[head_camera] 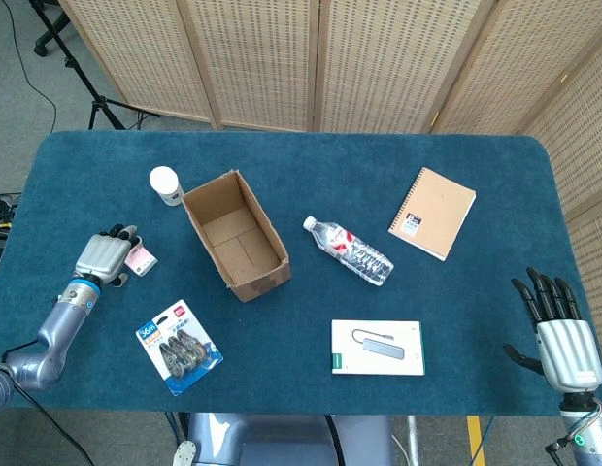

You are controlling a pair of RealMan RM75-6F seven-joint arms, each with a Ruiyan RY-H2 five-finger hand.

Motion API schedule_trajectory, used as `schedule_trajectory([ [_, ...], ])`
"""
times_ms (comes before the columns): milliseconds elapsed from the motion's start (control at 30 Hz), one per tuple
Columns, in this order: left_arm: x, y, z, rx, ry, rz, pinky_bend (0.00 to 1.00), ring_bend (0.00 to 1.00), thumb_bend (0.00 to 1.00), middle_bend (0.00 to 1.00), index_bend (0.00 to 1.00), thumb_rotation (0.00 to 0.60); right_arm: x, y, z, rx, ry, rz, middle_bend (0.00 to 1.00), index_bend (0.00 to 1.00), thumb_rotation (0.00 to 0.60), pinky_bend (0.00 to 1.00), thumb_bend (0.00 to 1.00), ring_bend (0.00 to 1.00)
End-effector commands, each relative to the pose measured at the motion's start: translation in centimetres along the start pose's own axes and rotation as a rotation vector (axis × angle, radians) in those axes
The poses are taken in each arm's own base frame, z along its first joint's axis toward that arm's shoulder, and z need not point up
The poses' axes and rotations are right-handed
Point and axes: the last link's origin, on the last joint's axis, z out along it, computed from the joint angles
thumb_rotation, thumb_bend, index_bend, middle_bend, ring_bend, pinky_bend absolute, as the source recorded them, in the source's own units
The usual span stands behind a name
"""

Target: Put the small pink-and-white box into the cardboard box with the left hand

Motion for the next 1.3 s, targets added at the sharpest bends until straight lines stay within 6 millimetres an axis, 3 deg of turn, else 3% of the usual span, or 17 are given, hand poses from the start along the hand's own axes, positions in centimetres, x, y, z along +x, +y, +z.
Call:
schedule_trajectory([
  [33,-0.2,0.1,0.2,0.005,0.001,0.009,0.28,0.08,0.30,0.16,0.29,0.600,0.0,0.0,0.0,0.001,-0.001,0.000,0.00,0.08,0.600,0.00,0.13,0.00],
  [300,-0.7,0.6,0.6,0.009,0.007,0.032,0.28,0.08,0.30,0.16,0.29,0.600,0.0,-0.1,-0.1,0.013,0.002,0.007,0.00,0.08,0.600,0.00,0.13,0.00],
  [400,-0.7,0.9,0.8,0.015,0.031,0.027,0.28,0.09,0.36,0.16,0.30,0.600,0.1,-0.1,-0.1,0.018,0.007,0.011,0.00,0.08,0.600,0.00,0.13,0.00],
  [467,-0.5,1.2,0.9,0.023,0.076,0.009,0.28,0.11,0.43,0.21,0.37,0.600,0.1,-0.1,-0.1,0.020,0.009,0.014,0.00,0.08,0.600,0.00,0.13,0.00],
  [600,-0.6,1.3,1.0,0.027,0.143,0.007,0.36,0.30,0.60,0.44,0.66,0.600,0.1,-0.1,-0.1,0.022,0.014,0.017,0.00,0.08,0.600,0.00,0.13,0.00],
  [667,-0.7,1.2,1.1,0.029,0.143,0.011,0.40,0.34,0.63,0.48,0.71,0.600,0.2,-0.1,-0.2,0.024,0.016,0.017,0.00,0.08,0.600,0.00,0.13,0.00],
  [1000,-1.2,0.8,1.4,0.040,0.153,0.012,0.42,0.35,0.65,0.50,0.73,0.600,0.1,-0.2,-0.2,0.029,0.020,0.021,0.00,0.08,0.600,0.00,0.13,0.00],
  [1300,0.0,0.4,0.6,0.028,0.202,-0.015,0.42,0.36,0.65,0.50,0.73,0.600,0.2,-0.1,-0.1,0.026,0.025,0.026,0.00,0.08,0.600,0.00,0.13,0.00],
])
